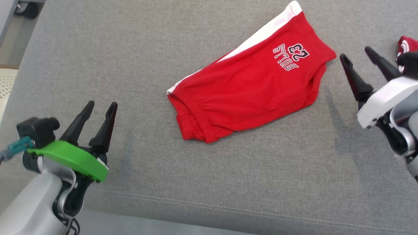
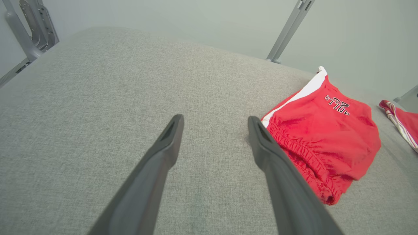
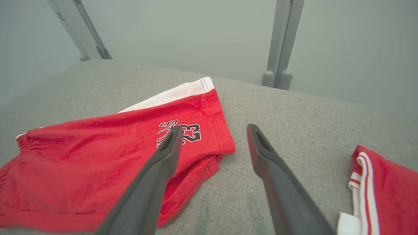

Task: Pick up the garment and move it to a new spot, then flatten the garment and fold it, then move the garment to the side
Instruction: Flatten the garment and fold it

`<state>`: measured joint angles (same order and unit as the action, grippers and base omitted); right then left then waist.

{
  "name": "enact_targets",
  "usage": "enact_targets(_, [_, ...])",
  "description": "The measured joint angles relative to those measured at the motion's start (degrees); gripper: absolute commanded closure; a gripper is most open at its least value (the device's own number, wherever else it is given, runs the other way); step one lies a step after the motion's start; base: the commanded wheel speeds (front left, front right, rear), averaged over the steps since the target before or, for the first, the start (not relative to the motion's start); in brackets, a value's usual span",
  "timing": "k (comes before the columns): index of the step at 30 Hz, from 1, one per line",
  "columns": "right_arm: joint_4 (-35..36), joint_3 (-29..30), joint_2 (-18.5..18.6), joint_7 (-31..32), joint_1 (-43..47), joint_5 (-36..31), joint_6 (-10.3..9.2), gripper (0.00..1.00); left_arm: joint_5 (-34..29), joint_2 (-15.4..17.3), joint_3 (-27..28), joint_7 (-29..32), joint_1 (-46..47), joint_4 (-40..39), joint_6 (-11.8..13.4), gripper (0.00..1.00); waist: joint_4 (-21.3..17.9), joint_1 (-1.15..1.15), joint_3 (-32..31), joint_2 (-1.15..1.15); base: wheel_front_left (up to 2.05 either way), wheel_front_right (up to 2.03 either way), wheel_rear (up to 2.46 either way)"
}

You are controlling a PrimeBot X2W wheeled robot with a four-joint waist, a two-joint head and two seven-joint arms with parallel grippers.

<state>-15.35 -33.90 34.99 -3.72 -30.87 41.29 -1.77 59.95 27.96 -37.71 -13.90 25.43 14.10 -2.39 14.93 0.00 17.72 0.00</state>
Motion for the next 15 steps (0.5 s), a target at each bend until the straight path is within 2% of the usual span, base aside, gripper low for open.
enact_targets(3, [-0.85,-0.1,-0.97,-1.31,3.91,1.04,-0.85,0.0,-0.67,-0.18,0.0,-2.07,-3.95,-0.14,2.19,0.0,-0.97,0.0,-2.34,0.0,0.0,0.0,0.0])
enact_targets(9, [-1.1,2.27,0.88,-1.58,6.02,4.41,-0.94,0.0,-2.08,-2.46,0.0,-1.01,-7.97,-4.02,5.87,0.0,-2.32,0.0,-5.57,0.0,0.0,0.0,0.0])
enact_targets(15, [-2.72,4.38,2.8,0.85,4.83,7.33,-1.09,0.0,-6.24,-3.23,0.3,-0.99,-8.17,-7.56,7.03,0.0,-1.1,0.0,-5.21,0.0,0.0,0.0,0.0])
